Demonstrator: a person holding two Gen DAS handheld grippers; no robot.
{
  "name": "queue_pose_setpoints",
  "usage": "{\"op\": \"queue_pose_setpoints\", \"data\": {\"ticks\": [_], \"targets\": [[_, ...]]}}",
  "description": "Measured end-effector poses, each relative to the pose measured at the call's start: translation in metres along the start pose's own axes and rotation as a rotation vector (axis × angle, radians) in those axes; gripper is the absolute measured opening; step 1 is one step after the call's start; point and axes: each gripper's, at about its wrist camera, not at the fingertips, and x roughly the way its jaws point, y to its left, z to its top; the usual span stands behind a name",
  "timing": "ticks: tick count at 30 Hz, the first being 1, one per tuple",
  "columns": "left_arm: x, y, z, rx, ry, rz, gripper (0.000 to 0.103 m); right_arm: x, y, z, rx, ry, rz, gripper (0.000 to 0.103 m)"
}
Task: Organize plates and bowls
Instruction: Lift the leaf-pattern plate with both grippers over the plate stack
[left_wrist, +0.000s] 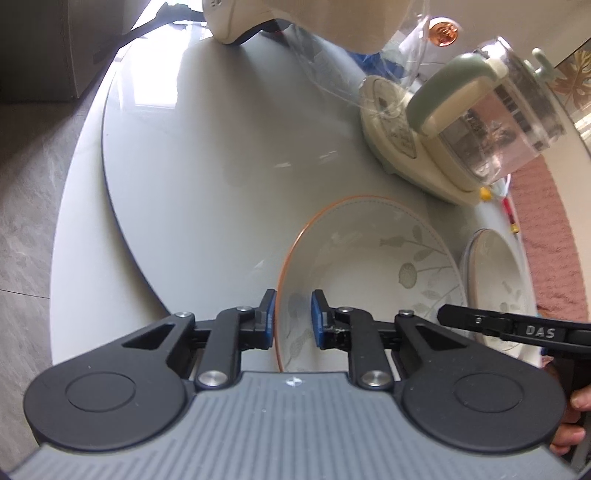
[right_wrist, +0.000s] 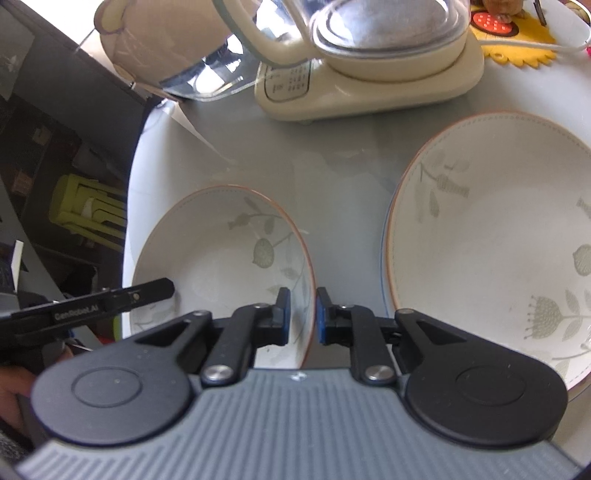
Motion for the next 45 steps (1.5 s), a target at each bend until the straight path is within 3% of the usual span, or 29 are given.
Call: {"op": "queue_pose_setpoints", "data": {"ticks": [7,17,34,45], "targets": [[-0.01,-0.016,0.002,0.015,-0.036,-0.014,0.022,-0.022,-0.01,-0.003,0.007,-0.039,0.007,0.017],[-0.008,-0.067,0.019,0.135,-0.059,-0.058,0.022,-0.054,-0.031,-0.005,0.054,-0.118,-0.001,0.017],[0.044,-0.173,0.028,0.242,-0.015,-0.135,0.022,-0.1,-0.115,-0.004,0.146,-0.245,-0.073,0.017],[0.088,-0.217,0.017,0.275,0.069,-0.117,0.022,-0.107,-0.165,-0.009,0.191,-0.281,-0.11,0.017]]}}
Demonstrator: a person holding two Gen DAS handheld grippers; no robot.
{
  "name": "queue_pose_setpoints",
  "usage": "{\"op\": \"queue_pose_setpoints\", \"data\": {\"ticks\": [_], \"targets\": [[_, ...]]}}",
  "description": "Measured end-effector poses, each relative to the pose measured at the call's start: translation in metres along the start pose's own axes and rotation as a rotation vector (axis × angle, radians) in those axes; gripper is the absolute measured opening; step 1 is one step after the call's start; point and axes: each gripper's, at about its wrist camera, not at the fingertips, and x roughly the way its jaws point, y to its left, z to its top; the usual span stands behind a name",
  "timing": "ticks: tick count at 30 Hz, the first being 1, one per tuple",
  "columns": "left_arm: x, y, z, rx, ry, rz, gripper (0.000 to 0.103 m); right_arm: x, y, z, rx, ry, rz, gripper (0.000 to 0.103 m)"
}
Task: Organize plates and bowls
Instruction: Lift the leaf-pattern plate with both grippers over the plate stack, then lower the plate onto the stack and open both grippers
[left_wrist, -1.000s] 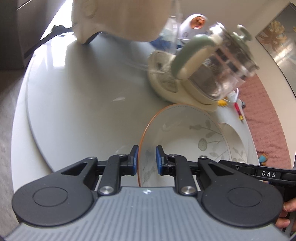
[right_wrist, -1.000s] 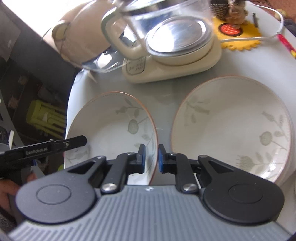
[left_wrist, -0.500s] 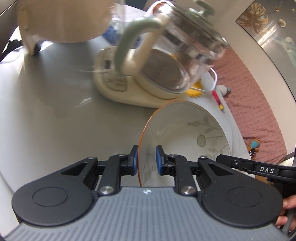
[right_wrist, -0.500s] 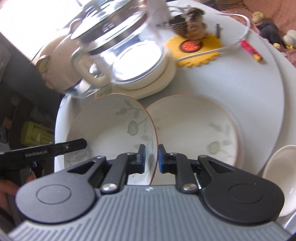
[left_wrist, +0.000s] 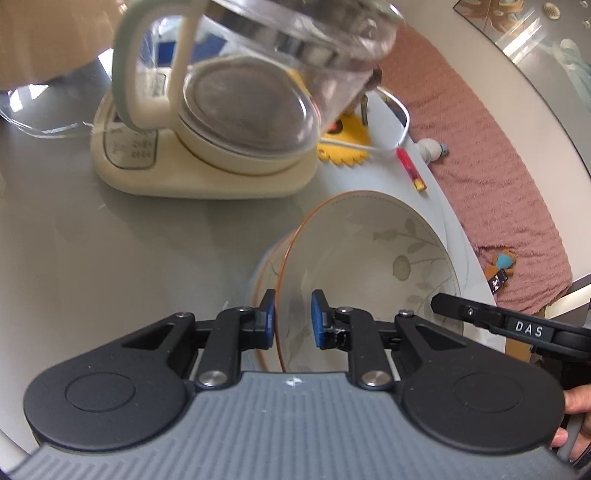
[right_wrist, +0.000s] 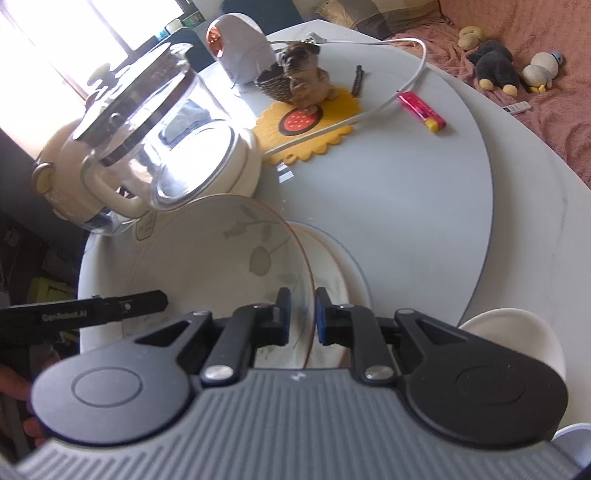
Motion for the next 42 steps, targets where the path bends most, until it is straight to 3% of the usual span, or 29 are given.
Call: {"op": "queue_pose_setpoints", "data": {"ticks": [19,29,42], "targets": [[0.029,-0.004,-0.002,-0.023,0.081,0.029,0.024,0.018,-0.008,0.006,-0.015,0.018,-0.057,0.017],[0.021,0.001,0.006,-0.068,0.089,0.012,0.029,0.03,-0.006,-0.003,-0.038,0.059,-0.088,0.015],[-0.002,0.003,0.0,-0.078,0.208,0.008,0.031,0.031,-0.006,-0.002,-0.032,0.058,-0.083,0.017]]}}
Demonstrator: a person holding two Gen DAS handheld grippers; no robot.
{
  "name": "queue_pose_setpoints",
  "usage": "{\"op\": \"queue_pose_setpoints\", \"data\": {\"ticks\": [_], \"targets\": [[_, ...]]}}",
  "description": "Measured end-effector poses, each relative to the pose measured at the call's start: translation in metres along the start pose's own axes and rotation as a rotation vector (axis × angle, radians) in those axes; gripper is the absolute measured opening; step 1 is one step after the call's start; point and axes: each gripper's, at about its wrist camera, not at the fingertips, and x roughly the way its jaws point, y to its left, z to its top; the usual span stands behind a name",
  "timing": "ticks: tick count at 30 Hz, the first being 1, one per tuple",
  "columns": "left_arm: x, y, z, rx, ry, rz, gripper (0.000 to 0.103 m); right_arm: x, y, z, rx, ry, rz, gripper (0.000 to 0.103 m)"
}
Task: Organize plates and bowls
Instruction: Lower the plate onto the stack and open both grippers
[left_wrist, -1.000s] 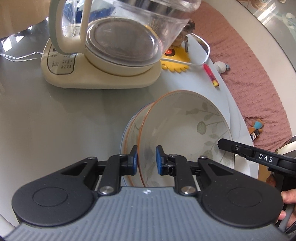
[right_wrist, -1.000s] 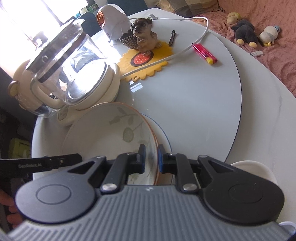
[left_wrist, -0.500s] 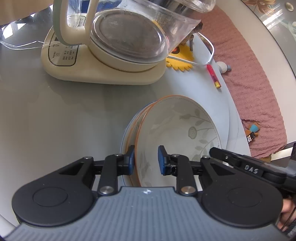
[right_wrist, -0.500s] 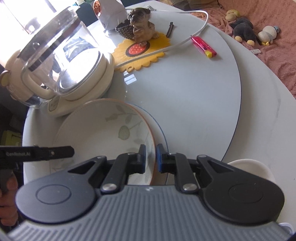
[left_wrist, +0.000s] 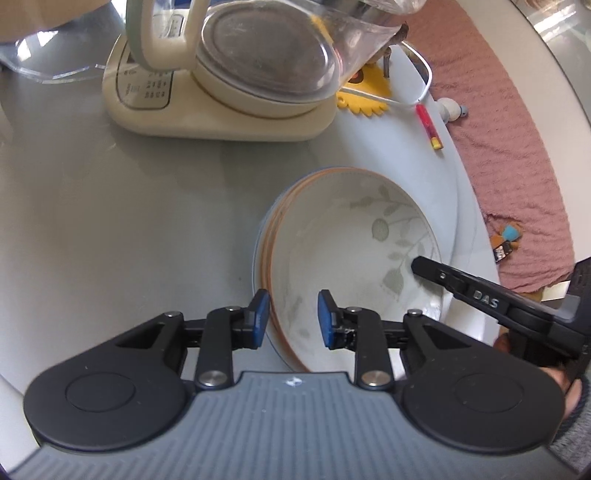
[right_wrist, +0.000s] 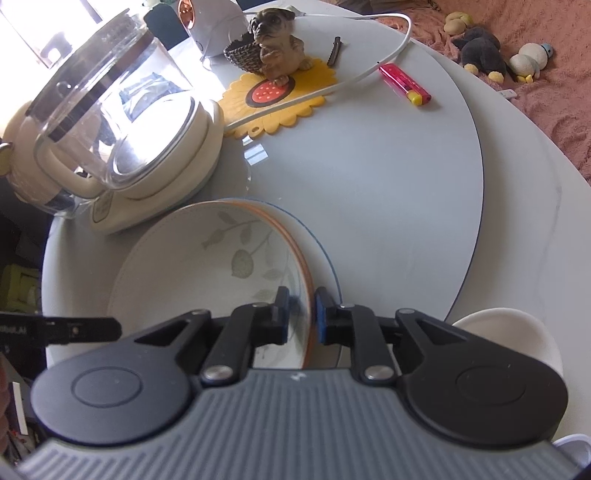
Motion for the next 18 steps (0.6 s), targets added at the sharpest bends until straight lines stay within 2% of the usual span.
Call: {"op": "queue_pose_setpoints", "data": {"ticks": [7,10,13,18], "targets": [[-0.027,-0.008,-0.015,0.019,-0.045,-0.011,0.031,-0.004,0.003,-0.003,0.011,-0.001,-0.026,0.016],[-0.042,-0.016,-0.021,0.05,-0.085,-0.02,0.031,-0.015,0.005,-0.003,0.024,-0.034,-0.037,0.016],[-0.052,-0.028,-0.027,0.116,-0.125,0.008,0.031,-0.027,0.006,-0.002,0.038,-0.063,-0.035,0.017],[-0.078,-0.038,-0.041,0.121,-0.19,0.004,0.031,-0.055,0.012,-0.004,0.019,-0.112,-0.004,0.016]]}}
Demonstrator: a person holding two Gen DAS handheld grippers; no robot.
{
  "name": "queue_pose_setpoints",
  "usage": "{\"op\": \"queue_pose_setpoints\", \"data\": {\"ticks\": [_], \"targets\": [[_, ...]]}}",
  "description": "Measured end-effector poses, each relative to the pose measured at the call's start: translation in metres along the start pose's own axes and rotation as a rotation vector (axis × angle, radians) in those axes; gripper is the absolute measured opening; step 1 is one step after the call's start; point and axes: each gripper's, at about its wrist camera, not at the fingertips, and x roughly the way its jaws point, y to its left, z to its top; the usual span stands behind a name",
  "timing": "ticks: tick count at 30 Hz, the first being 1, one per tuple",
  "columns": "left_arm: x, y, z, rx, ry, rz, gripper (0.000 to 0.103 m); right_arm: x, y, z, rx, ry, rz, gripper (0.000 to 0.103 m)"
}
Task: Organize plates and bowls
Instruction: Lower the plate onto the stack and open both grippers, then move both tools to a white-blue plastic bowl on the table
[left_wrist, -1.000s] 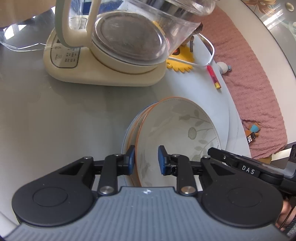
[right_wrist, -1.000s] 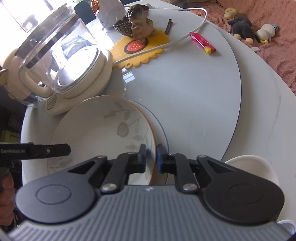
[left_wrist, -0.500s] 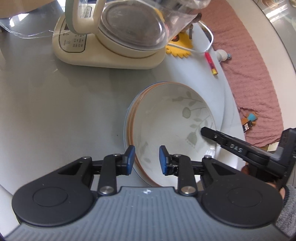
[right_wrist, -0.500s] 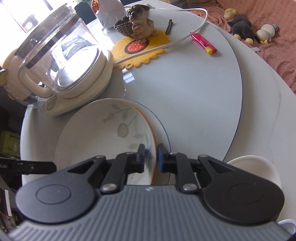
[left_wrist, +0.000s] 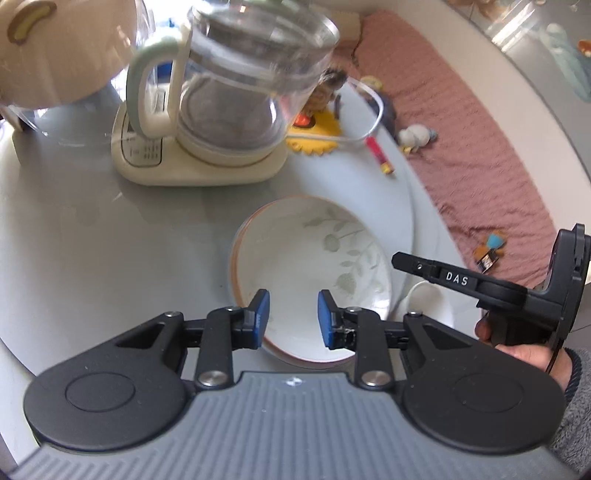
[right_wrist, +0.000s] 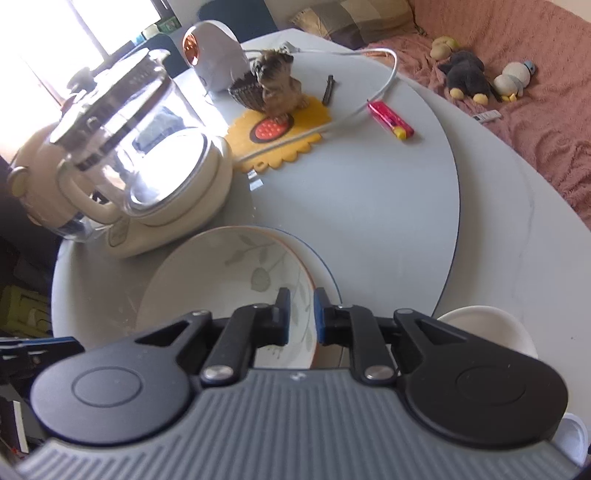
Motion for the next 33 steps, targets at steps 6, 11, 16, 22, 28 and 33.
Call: {"op": "queue_pose_setpoints", "data": {"ticks": [6,11,16,22,28,33], "targets": [[-0.04,-0.022,-0.012,0.024,-0.08,-0.015,0.031,-0.047,0.016,0.002,-0.022,-0.068,0.041,0.016],[-0.076,-0.048,-0.031,0.063,-0.16,0.021,0.031,-0.091,0.025,0.001,-0.036,-0.113,0.087,0.016],[-0.112,-0.078,-0.057,0.056,-0.242,0.053,0.031,-0.139,0.028,-0.005,-0.103,-0.162,0.151,0.016],[-0.149,-0.125,-0.101,0.034,-0.325,0.117,0.031,-0.19,0.02,-0.02,-0.214,-0.183,0.197,0.016],[-0.177,-0.165,-0.153,-0.018,-0.39,0.156,0.031,-0.238,0.002,-0.045,-0.305,-0.227,0.258,0.016],[-0.187,-0.19,-0.204,-0.057,-0.427,0.186,0.034,-0.265,-0.018,-0.067,-0.346,-0.233,0.302,0.016]]}}
